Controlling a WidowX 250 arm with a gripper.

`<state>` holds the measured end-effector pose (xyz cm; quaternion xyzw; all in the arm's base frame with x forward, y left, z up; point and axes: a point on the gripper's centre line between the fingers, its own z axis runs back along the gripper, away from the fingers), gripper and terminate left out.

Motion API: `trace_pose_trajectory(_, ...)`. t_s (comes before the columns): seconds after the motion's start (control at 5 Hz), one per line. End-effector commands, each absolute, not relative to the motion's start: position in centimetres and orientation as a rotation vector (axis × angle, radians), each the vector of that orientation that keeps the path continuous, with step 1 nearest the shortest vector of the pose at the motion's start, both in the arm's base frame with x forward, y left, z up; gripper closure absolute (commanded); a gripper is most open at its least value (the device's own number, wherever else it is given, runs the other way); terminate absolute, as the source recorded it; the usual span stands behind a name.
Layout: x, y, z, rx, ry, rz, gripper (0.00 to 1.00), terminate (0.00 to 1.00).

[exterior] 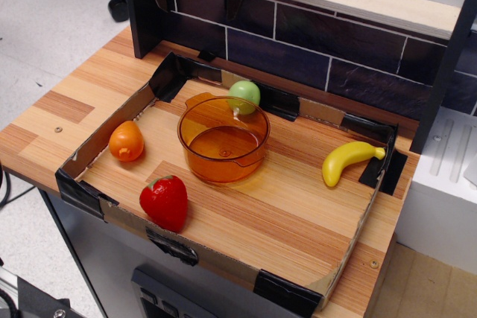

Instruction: Put carrot in pot

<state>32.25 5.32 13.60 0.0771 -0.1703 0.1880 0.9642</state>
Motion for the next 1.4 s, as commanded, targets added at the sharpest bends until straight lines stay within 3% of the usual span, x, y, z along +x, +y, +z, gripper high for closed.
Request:
trace_pose_trajectory(0.0, 32.3, 5.3, 13.6, 0.156, -0.345, 0.381, 0.00, 0.00)
trace_pose_trajectory(0.4, 29.6, 9.2, 15.8, 0.033, -0.309, 0.682, 0.00, 0.00)
trace_pose_trajectory(0.6, 27.5, 11.4, 15.9, 0.016, -0.273, 0.754, 0.00, 0.00)
trace_pose_trajectory(0.8, 25.4, 13.1, 14.4, 0.000, -0.178, 0.798, 0.00, 0.00)
trace_pose_trajectory(1.2, 24.4, 12.7, 11.3, -0.052, -0.108, 1.028, 0.00, 0.00)
